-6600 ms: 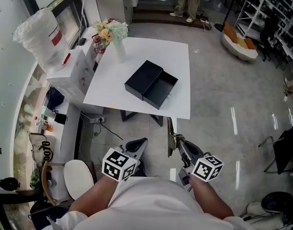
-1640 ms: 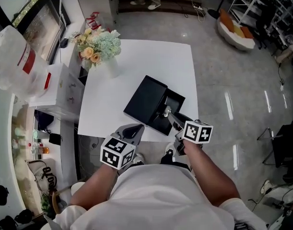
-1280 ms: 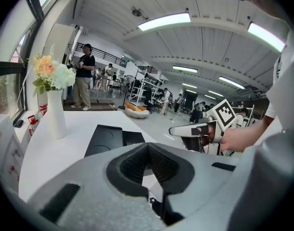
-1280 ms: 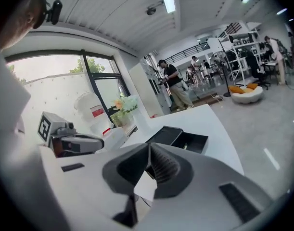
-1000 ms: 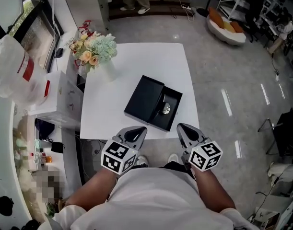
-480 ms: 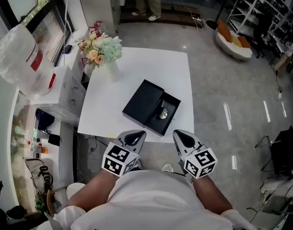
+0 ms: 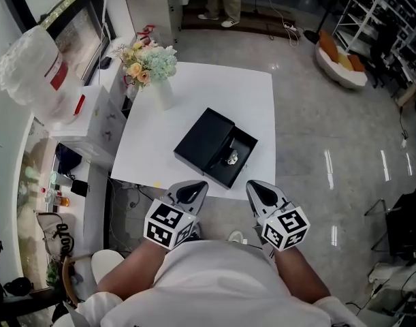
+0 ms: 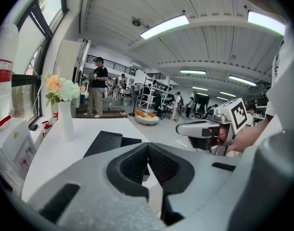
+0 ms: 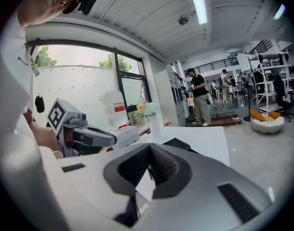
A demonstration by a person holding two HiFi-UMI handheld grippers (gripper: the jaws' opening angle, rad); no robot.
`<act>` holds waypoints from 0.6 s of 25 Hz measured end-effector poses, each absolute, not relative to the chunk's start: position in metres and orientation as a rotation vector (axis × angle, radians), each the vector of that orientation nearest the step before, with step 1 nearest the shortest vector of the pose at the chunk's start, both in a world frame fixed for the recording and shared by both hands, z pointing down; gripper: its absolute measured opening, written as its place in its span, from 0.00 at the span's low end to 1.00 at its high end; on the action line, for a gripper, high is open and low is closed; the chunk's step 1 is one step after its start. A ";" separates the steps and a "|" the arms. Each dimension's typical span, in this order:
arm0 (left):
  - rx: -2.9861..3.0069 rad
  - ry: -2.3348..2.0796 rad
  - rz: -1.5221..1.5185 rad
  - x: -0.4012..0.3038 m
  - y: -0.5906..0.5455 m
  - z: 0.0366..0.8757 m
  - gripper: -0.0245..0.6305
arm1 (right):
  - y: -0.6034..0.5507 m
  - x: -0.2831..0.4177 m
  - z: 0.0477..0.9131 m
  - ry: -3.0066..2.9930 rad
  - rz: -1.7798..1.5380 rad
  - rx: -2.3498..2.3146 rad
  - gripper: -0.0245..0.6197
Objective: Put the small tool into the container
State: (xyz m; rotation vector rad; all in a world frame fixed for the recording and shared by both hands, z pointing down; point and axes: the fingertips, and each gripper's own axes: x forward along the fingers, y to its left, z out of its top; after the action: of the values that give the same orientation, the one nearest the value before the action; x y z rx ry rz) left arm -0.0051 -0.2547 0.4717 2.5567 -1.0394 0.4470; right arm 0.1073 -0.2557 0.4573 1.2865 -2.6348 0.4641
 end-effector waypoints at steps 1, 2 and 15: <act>2.556 -1.043 0.448 -0.005 -0.254 0.472 0.05 | -0.255 0.108 0.458 -2.636 0.466 1.286 0.05; 2.555 -1.047 0.450 -0.005 -0.254 0.472 0.05 | -0.255 0.109 0.459 -2.637 0.468 1.286 0.05; 2.542 -1.054 0.459 -0.002 -0.247 0.475 0.05 | -0.254 0.110 0.462 -2.642 0.457 1.265 0.05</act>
State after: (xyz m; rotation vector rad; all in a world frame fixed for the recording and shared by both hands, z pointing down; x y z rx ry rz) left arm -0.0019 -0.2472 0.4753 2.5420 -1.0540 0.4594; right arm 0.1103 -0.2544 0.4624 1.2654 -2.6423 0.4567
